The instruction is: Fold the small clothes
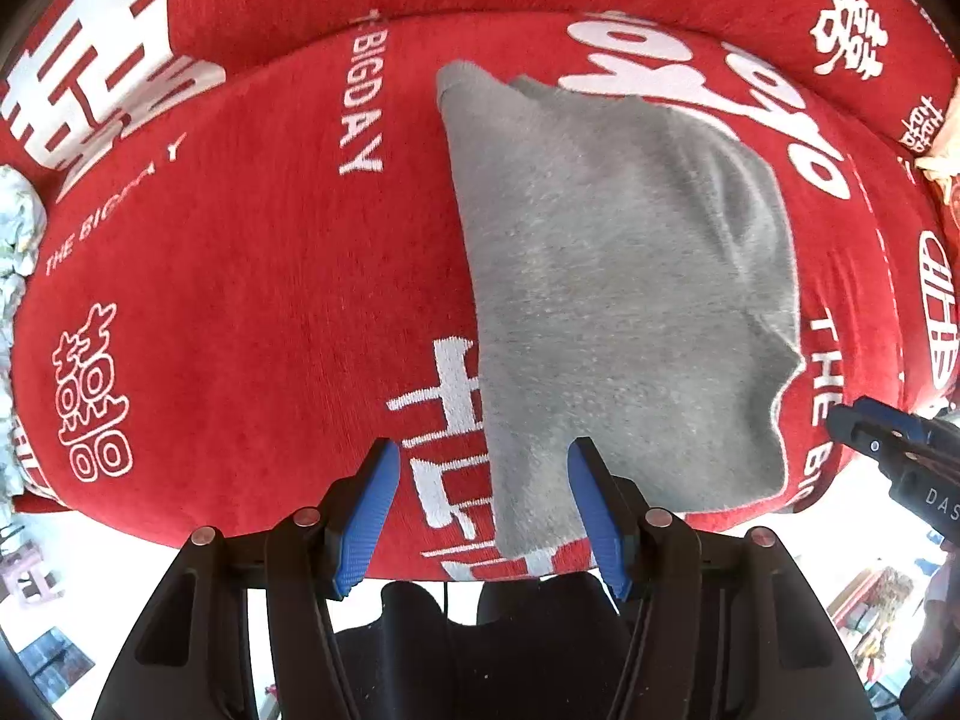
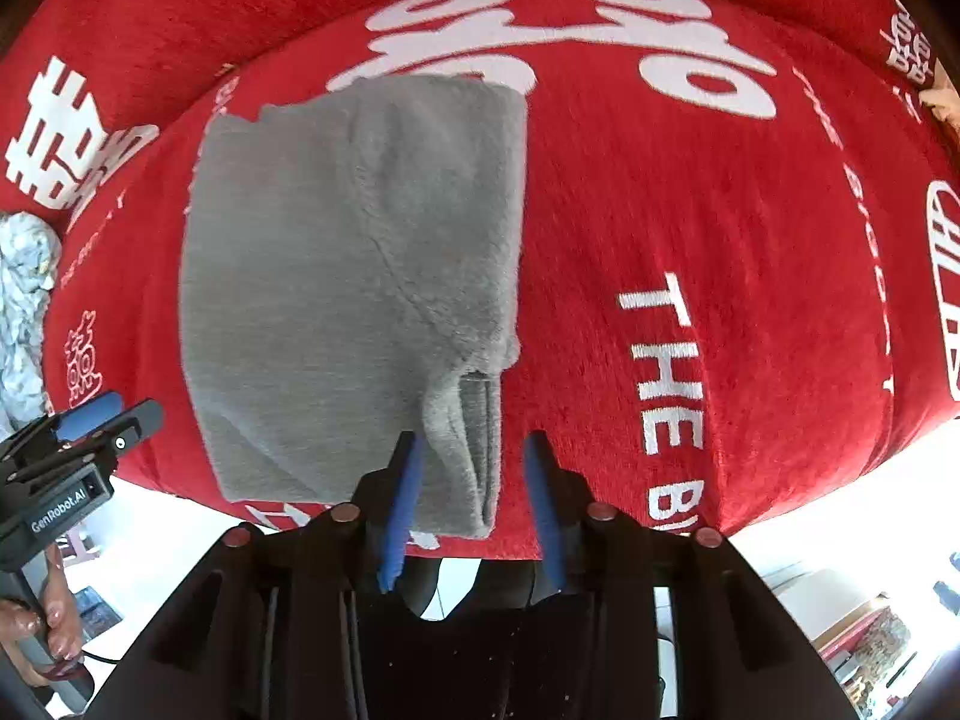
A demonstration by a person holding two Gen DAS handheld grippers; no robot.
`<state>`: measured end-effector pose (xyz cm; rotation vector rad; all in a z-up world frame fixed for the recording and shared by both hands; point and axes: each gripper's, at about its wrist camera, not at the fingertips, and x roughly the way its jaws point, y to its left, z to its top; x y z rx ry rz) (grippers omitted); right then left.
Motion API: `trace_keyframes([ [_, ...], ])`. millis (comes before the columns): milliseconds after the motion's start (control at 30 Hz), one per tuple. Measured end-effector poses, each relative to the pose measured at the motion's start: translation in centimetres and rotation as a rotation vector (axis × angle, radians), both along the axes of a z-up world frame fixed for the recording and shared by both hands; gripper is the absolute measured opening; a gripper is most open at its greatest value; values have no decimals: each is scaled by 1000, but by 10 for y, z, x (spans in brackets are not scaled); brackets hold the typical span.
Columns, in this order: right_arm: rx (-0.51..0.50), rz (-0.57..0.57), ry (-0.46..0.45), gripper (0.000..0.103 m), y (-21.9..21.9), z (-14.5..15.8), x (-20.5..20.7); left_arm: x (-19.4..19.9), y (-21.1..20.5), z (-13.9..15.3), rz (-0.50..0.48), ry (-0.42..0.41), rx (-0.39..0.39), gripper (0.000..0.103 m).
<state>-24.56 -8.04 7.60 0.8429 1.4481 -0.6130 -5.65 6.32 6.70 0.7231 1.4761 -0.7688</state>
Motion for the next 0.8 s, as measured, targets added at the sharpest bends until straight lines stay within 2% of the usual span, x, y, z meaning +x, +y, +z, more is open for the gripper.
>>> trace_keyframes([
  [67, -11, 5, -2, 41, 0, 10, 1, -1, 1, 9, -2, -10, -2, 60],
  [100, -15, 7, -3, 42, 0, 13, 1, -1, 1, 12, -2, -13, 0, 68],
  [133, -22, 6, -8, 45, 0, 19, 2, -1, 1, 18, 3, -20, 0, 89],
  [200, -31, 4, -14, 50, -1, 25, 6, 1, 2, 28, 15, -46, -20, 101],
  [300, -55, 1, -21, 55, 0, 39, 8, 1, 2, 44, 16, -61, -55, 101],
  [433, -79, 3, -24, 69, 1, 47, 17, 4, 1, 56, 33, -102, -56, 101],
  [500, -105, 13, -19, 80, 2, 53, 20, 5, 0, 59, 38, -133, -29, 101],
  [567, -129, 19, -20, 82, 2, 58, 23, 7, 0, 58, 36, -146, 17, 101],
  [667, -154, 22, -12, 93, 1, 64, 25, 8, 0, 57, 38, -127, 15, 101],
  [700, -160, 21, -12, 100, 1, 66, 26, 8, 0, 58, 38, -125, 15, 101],
  [800, -181, 27, -9, 103, 2, 71, 27, 7, 1, 59, 48, -105, 7, 101],
])
